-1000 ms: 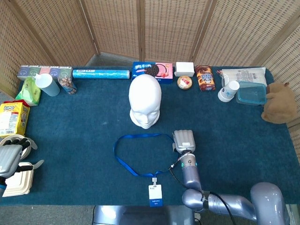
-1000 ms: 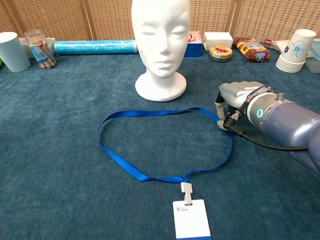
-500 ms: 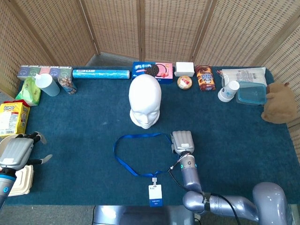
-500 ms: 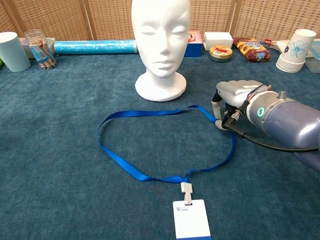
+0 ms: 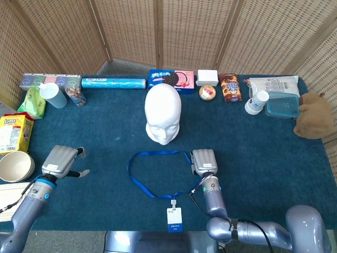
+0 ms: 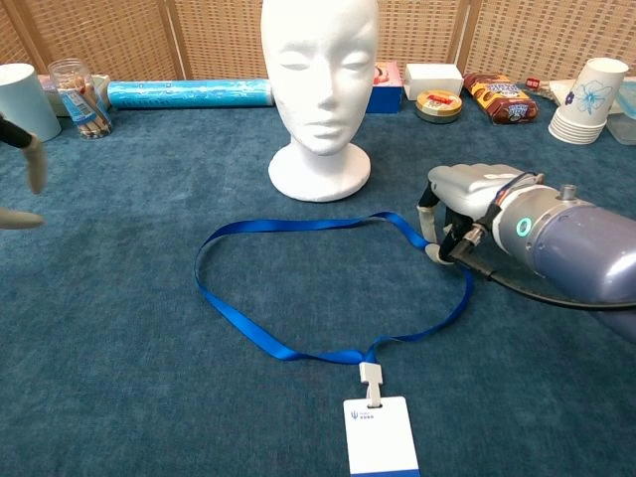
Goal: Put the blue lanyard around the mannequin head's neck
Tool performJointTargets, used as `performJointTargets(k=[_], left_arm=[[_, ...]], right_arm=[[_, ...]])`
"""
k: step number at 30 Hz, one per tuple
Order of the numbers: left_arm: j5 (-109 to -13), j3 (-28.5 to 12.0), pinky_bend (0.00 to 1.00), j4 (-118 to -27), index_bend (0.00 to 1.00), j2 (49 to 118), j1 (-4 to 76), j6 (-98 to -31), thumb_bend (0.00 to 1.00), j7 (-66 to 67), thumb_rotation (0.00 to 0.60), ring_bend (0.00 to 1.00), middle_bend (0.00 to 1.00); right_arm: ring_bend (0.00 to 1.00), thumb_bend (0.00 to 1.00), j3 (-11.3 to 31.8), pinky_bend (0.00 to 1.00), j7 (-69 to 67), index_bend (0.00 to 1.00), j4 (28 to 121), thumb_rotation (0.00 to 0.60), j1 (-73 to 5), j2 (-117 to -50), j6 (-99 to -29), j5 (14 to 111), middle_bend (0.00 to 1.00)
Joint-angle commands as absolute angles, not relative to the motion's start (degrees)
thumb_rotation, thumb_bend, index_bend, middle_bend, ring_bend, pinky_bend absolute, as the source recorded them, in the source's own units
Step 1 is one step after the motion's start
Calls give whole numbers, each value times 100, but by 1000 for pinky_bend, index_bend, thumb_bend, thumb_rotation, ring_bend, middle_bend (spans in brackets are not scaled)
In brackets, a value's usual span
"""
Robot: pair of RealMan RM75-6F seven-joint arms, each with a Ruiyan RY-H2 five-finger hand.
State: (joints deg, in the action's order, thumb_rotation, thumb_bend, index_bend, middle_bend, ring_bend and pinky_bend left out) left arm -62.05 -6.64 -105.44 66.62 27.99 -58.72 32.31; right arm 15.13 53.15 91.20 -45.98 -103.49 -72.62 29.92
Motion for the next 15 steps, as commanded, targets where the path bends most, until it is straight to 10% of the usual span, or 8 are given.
performJointTargets(k=[1, 15], left_arm=[[-5589, -809, 978, -10566, 492, 7126, 3192, -5897, 208, 3833, 400, 1000, 1000], [-3828, -969, 1000, -10520, 542, 8088, 4167, -6269, 265, 5072, 409, 1000, 1000]], right_arm=[[1000, 497, 1496, 1000, 5290, 592, 9173, 598, -4585, -10314, -7277, 3018, 993], [1000, 497, 1415, 1000, 5179, 593, 9298, 600, -4559, -10246, -7247, 3089, 993]])
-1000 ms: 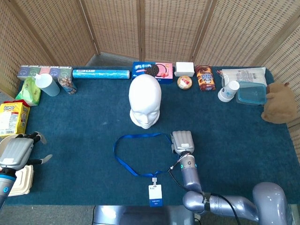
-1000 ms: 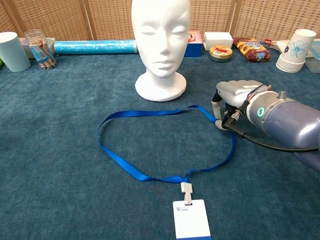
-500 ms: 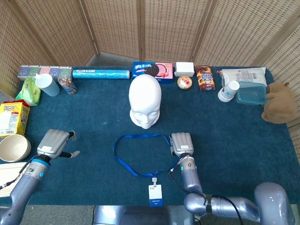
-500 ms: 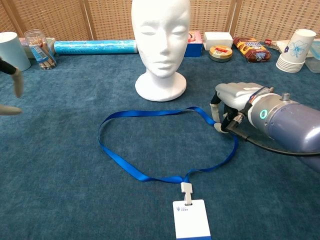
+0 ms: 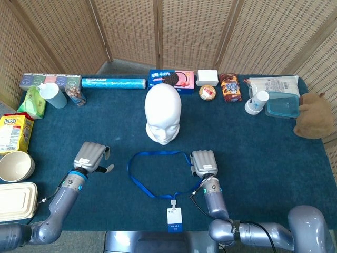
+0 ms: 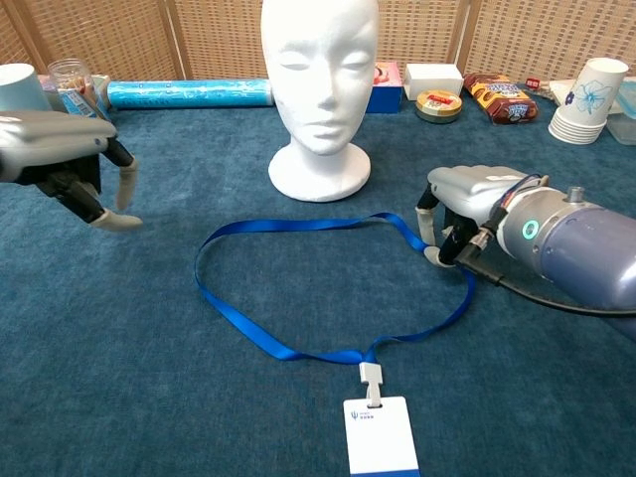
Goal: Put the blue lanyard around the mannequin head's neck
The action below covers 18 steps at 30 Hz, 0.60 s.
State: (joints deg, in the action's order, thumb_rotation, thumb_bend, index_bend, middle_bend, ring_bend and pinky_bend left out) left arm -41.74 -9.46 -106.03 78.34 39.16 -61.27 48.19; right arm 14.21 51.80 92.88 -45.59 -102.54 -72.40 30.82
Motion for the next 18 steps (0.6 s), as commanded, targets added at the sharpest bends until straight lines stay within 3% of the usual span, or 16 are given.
performJointTargets(k=[1, 18], left_arm=[[-3758, -973, 1000, -10498, 542, 8130, 4208, -6292, 265, 5115, 409, 1000, 1000], [-2311, -1215, 1000, -9712, 542, 9158, 5103, -6568, 265, 5592, 408, 1000, 1000]], right_arm=[[1000, 497, 1411, 1000, 5179, 594, 9305, 600, -4558, -10241, -7251, 3094, 993], [1000, 497, 1370, 1000, 5079, 595, 9366, 600, -4519, -10115, -7213, 3036, 993]])
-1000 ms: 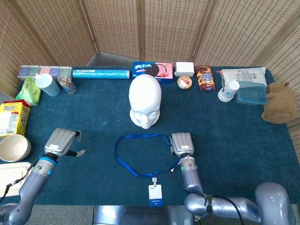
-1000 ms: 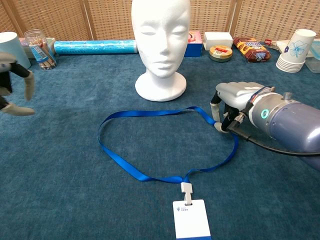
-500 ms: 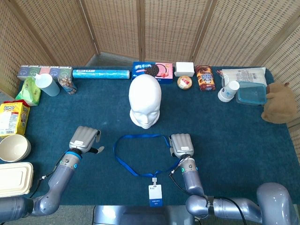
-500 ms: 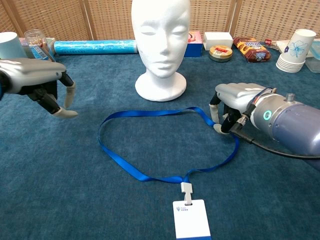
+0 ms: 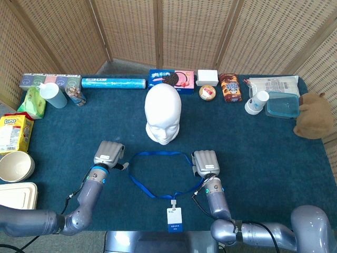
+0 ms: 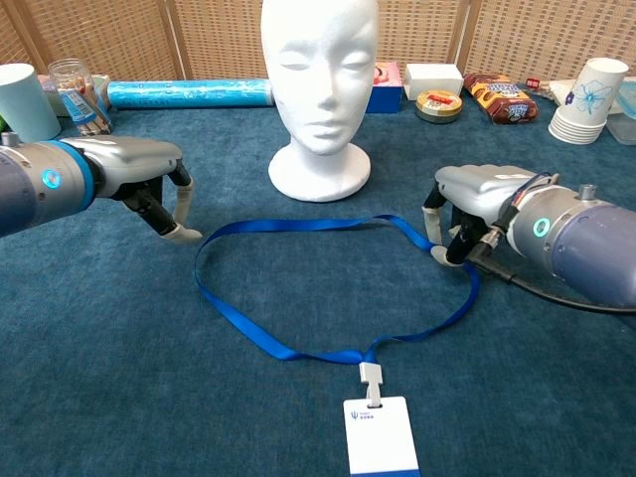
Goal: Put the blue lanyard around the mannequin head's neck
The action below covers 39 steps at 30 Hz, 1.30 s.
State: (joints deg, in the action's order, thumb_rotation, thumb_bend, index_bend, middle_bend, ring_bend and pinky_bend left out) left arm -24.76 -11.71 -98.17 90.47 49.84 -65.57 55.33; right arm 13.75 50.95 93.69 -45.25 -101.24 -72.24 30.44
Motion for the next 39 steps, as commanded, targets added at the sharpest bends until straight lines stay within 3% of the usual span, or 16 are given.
performJointTargets(k=[1, 39], left_arm=[[-2246, -1220, 1000, -9674, 542, 9195, 5151, -6573, 265, 5618, 408, 1000, 1000], [-1995, -1074, 1000, -8961, 542, 10011, 5688, -7049, 266, 6071, 410, 1000, 1000]], right_arm=[[1000, 497, 1368, 1000, 5063, 595, 9359, 600, -4513, -10107, -7205, 3034, 993], [1000, 497, 1330, 1000, 4651, 599, 9351, 600, -4428, -9895, -6951, 2976, 993]])
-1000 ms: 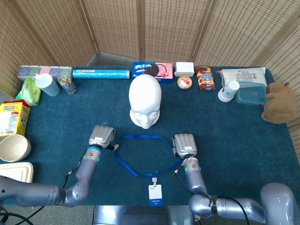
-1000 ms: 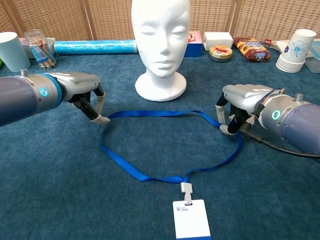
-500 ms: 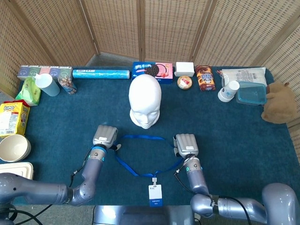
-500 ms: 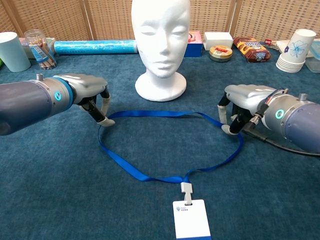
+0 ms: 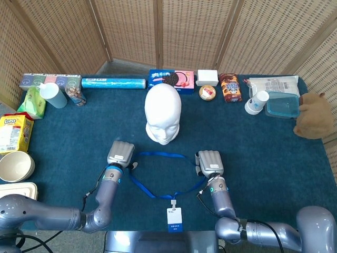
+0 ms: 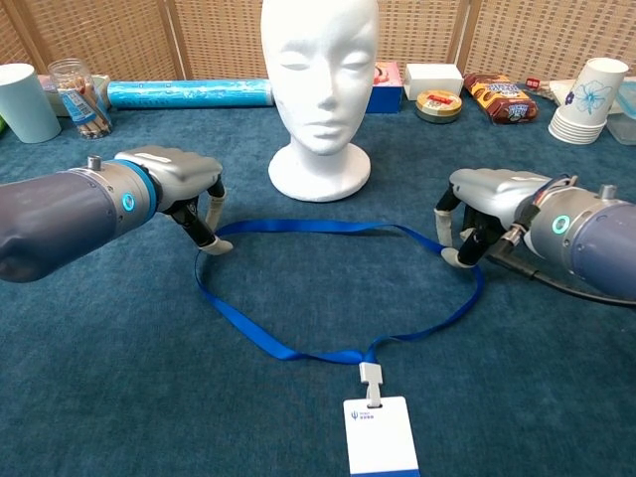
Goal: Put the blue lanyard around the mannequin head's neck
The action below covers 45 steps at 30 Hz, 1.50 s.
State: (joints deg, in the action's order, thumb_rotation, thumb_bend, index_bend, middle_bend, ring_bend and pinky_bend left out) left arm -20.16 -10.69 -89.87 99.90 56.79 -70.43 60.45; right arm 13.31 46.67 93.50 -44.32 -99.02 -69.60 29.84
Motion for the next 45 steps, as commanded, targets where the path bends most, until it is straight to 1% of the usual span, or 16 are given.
performJointTargets(k=[1, 8, 18, 45], left_arm=[[-1978, -1083, 1000, -8951, 542, 10021, 5692, -7050, 268, 6082, 408, 1000, 1000], [-1905, -1083, 1000, -8899, 542, 10086, 5715, -7066, 291, 6196, 407, 1000, 1000], [-1767, -1114, 1000, -8902, 551, 10080, 5713, -7075, 362, 6303, 412, 1000, 1000], [-1598, -1169, 1000, -8850, 631, 10093, 5740, -6993, 438, 6376, 416, 1000, 1000]], right_arm=[[1000, 497, 1325, 1000, 4649, 599, 9348, 600, -4428, -9891, -6949, 2976, 993], [1000, 497, 1313, 1000, 4589, 601, 9345, 600, -4418, -9867, -6924, 2958, 993], [1000, 497, 1310, 1000, 4524, 601, 9349, 600, -4411, -9846, -6921, 2955, 993], [1000, 498, 1312, 1000, 4461, 605, 9294, 600, -4458, -9867, -6844, 2862, 993]])
